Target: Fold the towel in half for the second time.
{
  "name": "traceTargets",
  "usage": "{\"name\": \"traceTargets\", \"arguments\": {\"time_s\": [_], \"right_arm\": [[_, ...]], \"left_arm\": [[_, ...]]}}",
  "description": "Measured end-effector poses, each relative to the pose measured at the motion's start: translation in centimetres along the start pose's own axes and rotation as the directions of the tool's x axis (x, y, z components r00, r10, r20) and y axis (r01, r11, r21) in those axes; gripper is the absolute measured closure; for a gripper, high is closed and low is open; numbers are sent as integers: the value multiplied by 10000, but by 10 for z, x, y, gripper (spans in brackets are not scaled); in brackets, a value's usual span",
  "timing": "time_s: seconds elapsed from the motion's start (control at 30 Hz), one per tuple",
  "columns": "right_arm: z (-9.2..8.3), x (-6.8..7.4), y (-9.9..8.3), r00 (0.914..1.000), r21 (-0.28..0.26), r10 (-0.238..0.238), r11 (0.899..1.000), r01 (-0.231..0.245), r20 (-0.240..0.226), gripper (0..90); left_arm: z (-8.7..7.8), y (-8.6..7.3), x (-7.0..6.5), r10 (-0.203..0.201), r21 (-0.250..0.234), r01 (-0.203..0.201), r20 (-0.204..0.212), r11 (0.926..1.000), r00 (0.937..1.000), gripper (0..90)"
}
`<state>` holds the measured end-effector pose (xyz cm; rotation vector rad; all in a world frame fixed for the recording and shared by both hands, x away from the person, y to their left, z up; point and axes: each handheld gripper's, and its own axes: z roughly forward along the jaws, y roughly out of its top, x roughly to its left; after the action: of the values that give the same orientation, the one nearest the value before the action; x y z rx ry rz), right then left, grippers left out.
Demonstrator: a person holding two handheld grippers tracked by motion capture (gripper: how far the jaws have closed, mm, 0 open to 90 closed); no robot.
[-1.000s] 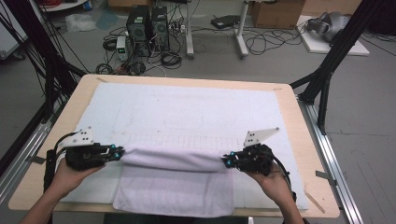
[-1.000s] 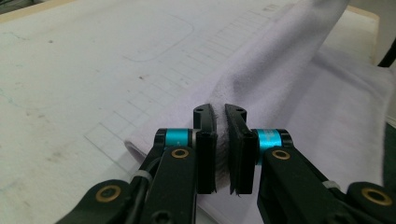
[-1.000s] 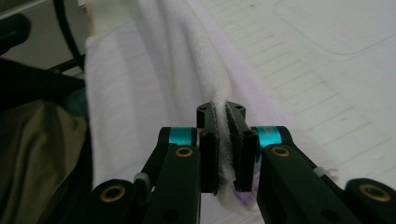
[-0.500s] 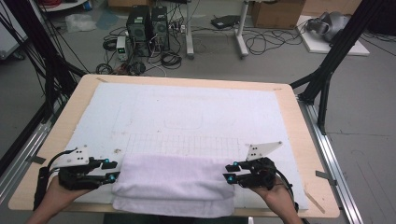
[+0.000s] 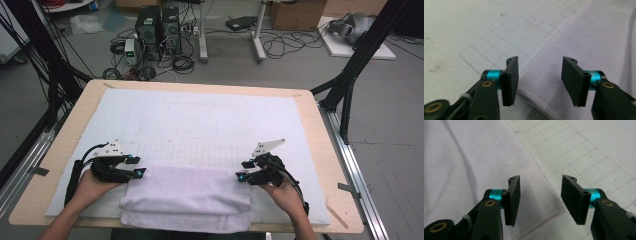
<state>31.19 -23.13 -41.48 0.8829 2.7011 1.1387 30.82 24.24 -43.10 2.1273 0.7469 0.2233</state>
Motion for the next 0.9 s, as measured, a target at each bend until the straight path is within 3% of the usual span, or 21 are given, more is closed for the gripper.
{"name": "traceTargets", "arguments": {"time_s": [0.23,0.33,0.47,0.63,0.7,0.9], "right_arm": [[10,-5,-3,10000,469,72,9989,-71,-13,459],[14,-6,-9,9997,572,201,9982,-191,-167,496],[16,-3,-13,9992,360,144,9993,-131,-381,656],[14,-2,-10,9981,480,81,9988,-52,-616,773],[13,-1,-8,9980,486,-31,9988,62,-624,784],[6,-2,5,9987,433,-319,9985,337,-399,794]], "left_arm": [[9,-7,6,-249,475,243,125,9986,9996,427],[8,-10,6,-424,332,413,309,9986,9986,499],[7,-10,4,-357,306,341,526,9989,9980,661],[5,-6,-1,28,323,-37,275,9995,9996,784],[4,-5,-3,244,304,-246,79,9992,9997,801],[1,6,-3,351,-64,-354,-411,9994,9985,813]]}}
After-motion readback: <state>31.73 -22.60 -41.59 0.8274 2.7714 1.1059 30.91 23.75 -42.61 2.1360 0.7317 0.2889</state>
